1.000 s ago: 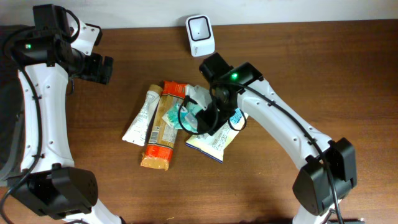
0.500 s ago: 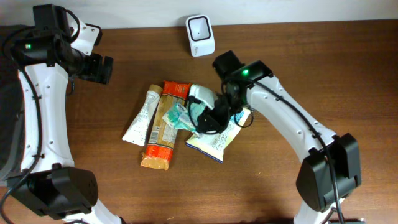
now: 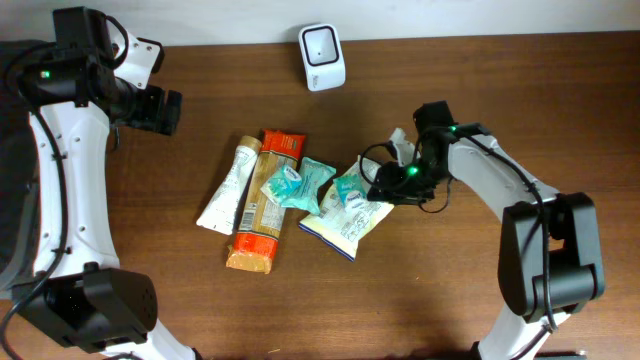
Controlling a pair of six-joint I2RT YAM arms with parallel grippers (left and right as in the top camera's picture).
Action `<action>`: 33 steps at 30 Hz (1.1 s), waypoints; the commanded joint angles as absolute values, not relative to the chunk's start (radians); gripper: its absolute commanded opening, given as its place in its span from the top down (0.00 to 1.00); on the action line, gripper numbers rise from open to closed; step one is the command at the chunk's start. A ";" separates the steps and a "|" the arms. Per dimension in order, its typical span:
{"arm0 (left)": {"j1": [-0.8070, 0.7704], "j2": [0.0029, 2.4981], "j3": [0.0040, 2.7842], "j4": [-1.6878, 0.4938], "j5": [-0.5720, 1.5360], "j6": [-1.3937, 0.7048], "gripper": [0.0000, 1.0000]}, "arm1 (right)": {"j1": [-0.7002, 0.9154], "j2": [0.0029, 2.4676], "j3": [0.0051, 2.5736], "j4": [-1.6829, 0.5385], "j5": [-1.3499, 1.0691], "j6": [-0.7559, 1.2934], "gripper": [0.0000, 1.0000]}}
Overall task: Scan the item barcode
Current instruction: 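Lift the green tissue pack with the right gripper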
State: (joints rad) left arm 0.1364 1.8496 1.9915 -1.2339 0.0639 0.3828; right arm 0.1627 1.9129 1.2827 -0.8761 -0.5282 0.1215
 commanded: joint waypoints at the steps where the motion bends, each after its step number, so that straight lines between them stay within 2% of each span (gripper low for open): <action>1: 0.141 1.833 1.998 -1.233 0.074 0.398 0.01 | 0.155 1.911 1.376 -0.966 -0.337 0.140 0.38; 4: 0.141 1.833 1.998 -1.233 0.074 0.398 0.01 | 0.159 1.911 1.506 -1.062 -0.313 0.136 0.38; 8: 0.141 1.833 1.998 -1.233 0.074 0.398 0.01 | 0.215 1.911 1.520 -1.066 -0.385 0.102 0.38; 12: 0.141 1.833 1.998 -1.233 0.074 0.398 0.01 | 0.294 1.927 1.464 -0.985 -0.385 0.155 0.38; 18: 0.141 1.833 1.998 -1.233 0.074 0.398 0.01 | 0.302 1.937 1.431 -0.933 -0.409 0.174 0.39; 27: 0.141 1.833 1.998 -1.233 0.074 0.398 0.01 | 0.302 1.937 1.341 -0.820 -0.438 0.202 0.46; 29: 0.141 1.833 1.998 -1.233 0.074 0.398 0.01 | 0.302 1.937 1.309 -0.786 -0.438 0.219 0.50; 31: 0.141 1.833 1.998 -1.233 0.074 0.398 0.01 | 0.302 1.937 1.296 -0.773 -0.438 0.219 0.66; 33: 0.141 1.833 1.998 -1.233 0.074 0.398 0.01 | 0.301 1.937 1.296 -0.765 -0.439 0.231 0.75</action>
State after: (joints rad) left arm 0.1364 1.8496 1.9915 -1.2335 0.0639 0.3824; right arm 0.3027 1.9312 1.3098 -0.7723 -0.4438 0.2150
